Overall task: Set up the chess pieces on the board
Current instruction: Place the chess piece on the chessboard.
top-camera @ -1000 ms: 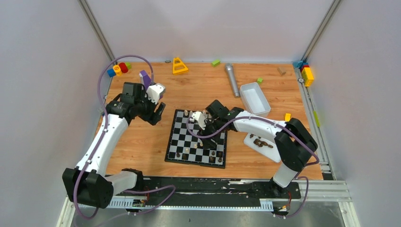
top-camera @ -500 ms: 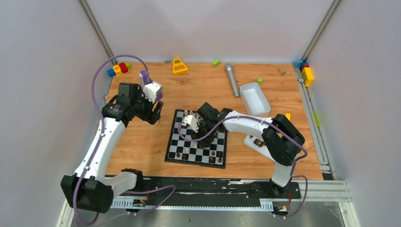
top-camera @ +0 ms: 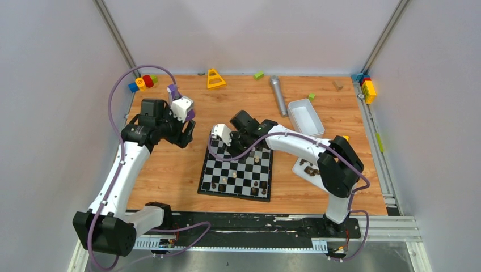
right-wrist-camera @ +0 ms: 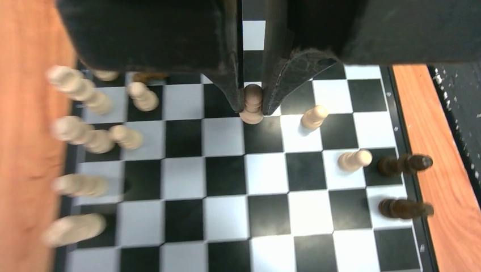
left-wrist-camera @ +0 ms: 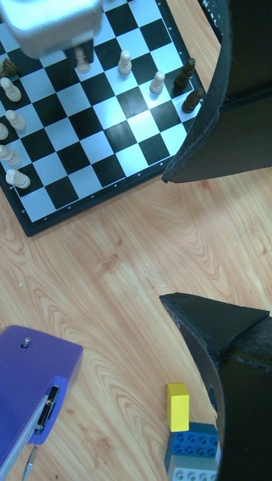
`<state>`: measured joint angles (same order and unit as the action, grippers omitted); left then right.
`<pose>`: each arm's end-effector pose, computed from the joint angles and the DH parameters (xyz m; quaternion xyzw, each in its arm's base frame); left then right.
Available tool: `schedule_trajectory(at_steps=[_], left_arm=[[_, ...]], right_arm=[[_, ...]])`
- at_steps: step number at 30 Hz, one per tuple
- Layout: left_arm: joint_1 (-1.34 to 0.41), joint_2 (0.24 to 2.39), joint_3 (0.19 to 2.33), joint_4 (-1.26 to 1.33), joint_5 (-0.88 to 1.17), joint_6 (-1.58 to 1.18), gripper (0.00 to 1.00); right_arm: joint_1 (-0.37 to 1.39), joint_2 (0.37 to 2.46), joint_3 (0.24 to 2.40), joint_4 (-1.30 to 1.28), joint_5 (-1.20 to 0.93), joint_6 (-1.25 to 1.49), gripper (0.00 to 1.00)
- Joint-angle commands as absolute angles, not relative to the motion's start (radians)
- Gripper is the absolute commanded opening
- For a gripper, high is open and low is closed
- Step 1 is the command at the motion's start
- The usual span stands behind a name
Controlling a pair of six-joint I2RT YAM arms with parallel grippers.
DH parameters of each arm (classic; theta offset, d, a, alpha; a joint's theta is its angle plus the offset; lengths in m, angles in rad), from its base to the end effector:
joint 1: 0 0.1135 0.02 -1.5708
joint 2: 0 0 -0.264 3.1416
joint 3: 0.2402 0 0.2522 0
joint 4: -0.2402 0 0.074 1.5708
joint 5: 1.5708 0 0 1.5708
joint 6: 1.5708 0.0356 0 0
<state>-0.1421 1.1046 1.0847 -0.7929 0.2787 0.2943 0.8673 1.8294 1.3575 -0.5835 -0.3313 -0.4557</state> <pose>0.2182 -0.0411 0.3258 0.2493 0.8871 -0.1008 0.3752 0.2409 0.3019 0.2171 -0.6190 0.7268 0.2074 0.2135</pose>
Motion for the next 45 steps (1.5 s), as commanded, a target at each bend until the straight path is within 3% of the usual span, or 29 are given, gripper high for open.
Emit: schedule_trajectory(at_steps=[1,18,39,45], left_arm=[[-0.127,1.074,1.085,-0.755,0.273,0.274,0.79],[-0.103,1.034,1.069,-0.747,0.264,0.266,0.79],[-0.103,1.017,1.055,-0.749,0.276,0.274,0.79],[-0.104,1.016,1.053,-0.75,0.277,0.276,0.79]], right_arm=[[0.845,1.852,1.495,-0.602,-0.263,-0.483,0.0],[0.802,2.142,1.795,-0.671,-0.196,-0.46,0.0],[0.801,2.228,1.84,-0.694,-0.206,-0.462,0.01],[0.801,2.231,1.842,-0.697,-0.208,-0.459,0.07]])
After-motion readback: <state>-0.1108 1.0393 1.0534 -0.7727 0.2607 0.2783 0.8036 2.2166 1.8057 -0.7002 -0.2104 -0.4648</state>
